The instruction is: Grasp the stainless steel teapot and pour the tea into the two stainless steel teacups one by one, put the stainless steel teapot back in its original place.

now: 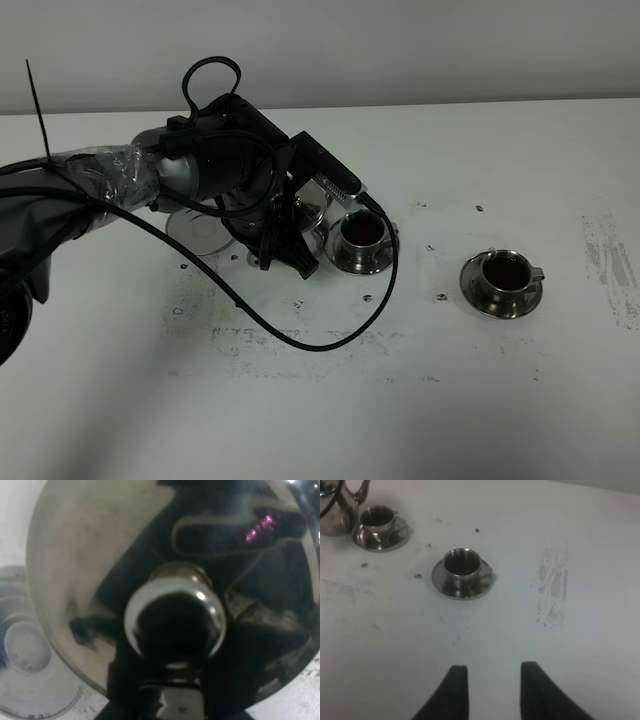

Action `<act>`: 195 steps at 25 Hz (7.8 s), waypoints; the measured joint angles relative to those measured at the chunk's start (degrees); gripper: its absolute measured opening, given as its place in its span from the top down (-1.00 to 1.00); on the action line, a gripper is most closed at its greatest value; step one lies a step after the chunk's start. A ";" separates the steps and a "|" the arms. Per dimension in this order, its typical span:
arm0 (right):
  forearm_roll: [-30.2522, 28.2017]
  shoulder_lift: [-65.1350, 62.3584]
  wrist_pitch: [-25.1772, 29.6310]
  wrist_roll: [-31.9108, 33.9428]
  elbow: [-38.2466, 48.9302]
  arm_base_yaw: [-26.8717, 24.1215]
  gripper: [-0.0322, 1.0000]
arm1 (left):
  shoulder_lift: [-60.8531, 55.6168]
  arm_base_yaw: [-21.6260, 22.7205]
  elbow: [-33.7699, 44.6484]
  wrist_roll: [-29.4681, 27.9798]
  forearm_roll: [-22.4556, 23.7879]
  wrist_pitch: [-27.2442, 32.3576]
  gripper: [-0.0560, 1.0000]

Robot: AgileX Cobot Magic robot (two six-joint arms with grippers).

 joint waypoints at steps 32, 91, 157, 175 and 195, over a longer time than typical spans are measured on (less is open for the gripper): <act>0.00 0.00 0.00 0.00 0.00 0.00 0.47 | -6.75 8.60 0.00 -3.84 3.18 8.53 0.56; 0.00 0.00 0.00 0.00 0.00 0.00 0.47 | -2.71 11.91 4.08 -4.17 1.27 -0.24 0.55; 0.00 0.00 0.00 0.00 0.00 0.00 0.47 | -97.39 39.67 57.96 -5.82 -9.78 7.23 -0.09; 0.00 0.00 0.00 0.00 0.00 0.00 0.47 | -111.72 39.67 60.32 2.77 -24.63 14.81 -0.09; 0.00 0.00 0.00 0.00 0.00 0.00 0.47 | -121.40 36.49 60.76 4.43 -24.93 15.45 -0.09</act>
